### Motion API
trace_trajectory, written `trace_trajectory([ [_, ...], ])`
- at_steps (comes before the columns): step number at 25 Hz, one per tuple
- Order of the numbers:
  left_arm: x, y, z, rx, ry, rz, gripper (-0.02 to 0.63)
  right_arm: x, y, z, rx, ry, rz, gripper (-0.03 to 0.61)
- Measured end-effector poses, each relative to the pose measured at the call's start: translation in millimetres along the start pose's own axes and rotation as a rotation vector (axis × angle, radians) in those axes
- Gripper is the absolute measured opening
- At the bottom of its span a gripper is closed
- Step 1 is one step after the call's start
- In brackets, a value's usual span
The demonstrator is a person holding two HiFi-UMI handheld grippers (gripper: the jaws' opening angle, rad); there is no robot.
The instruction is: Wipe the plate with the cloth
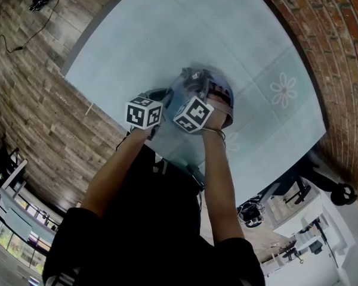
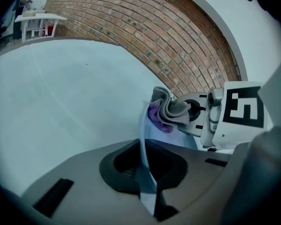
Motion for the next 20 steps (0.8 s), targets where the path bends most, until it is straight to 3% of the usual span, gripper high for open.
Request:
trace_trajectory([
  [7,0.1,1.1,-0.2,0.0,-0.009,-0.01,0.043,-23.0,16.3,-6.5,-0.053,-0.116,-0.087,0.055],
  [15,-0.5,0.7,1.0,-0.009,-0.004,-0.008,0.044,-33.1,33.8,-14.7,-0.164,-0.235,-0.102,0.055],
  [17,0.2,1.4,0.1,-0.014,-0.011,-0.013,0.044,-32.1,32.6,-15.4,-0.191,-0.259,-0.08,0.055],
  [20,1.3,0.8,-0.4,-0.014,-0.023,-0.035,0.043,-20.9,26.8,-20.0,-0.19,-0.261,0.047,0.057],
])
Point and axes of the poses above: the fingertips, and each gripper's own axes: z forward along the fingers, y to its left, x out of its underside, the point moved 8 cm from there along -z, backward along the fingers, and after that the axes turned 2 degrees about -z, right-handed, at the moved point
